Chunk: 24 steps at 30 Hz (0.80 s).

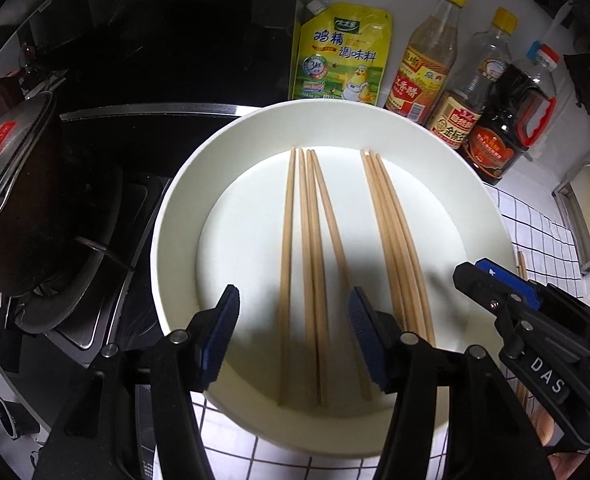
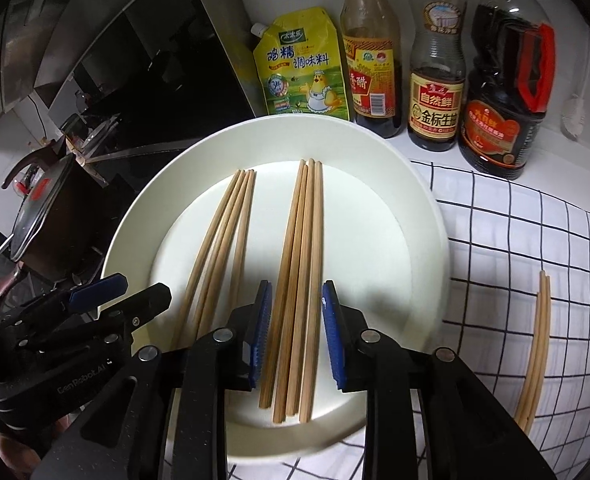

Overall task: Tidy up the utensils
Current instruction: 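Lower the left tool's chopstick into the bowl and open while the right tool releases its own, then withdraw both open tools from the bowl over the last chopsticks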

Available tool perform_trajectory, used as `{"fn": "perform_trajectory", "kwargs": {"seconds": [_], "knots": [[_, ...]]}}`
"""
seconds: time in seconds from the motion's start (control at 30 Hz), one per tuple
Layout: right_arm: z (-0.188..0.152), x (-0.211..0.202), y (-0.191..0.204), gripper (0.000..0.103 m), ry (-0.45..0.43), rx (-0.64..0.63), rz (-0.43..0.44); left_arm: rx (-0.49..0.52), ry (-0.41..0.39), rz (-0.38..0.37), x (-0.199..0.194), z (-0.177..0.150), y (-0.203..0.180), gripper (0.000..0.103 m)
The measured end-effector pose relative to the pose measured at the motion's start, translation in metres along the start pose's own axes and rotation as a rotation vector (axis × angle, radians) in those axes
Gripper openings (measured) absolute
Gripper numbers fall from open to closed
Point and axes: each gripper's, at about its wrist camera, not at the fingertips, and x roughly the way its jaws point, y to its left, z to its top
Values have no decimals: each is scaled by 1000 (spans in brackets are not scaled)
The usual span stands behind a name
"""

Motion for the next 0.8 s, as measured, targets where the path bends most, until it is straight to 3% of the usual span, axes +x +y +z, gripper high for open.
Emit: {"fn": "perform_trajectory", "kwargs": {"seconds": [0.37, 0.8], "knots": [[-23, -39, -19, 27, -21, 5, -22, 14, -25, -20, -24, -20, -29, 59], [-66, -83, -79, 37, -33, 71, -88, 75, -20, -69, -38, -51, -93, 66]]}}
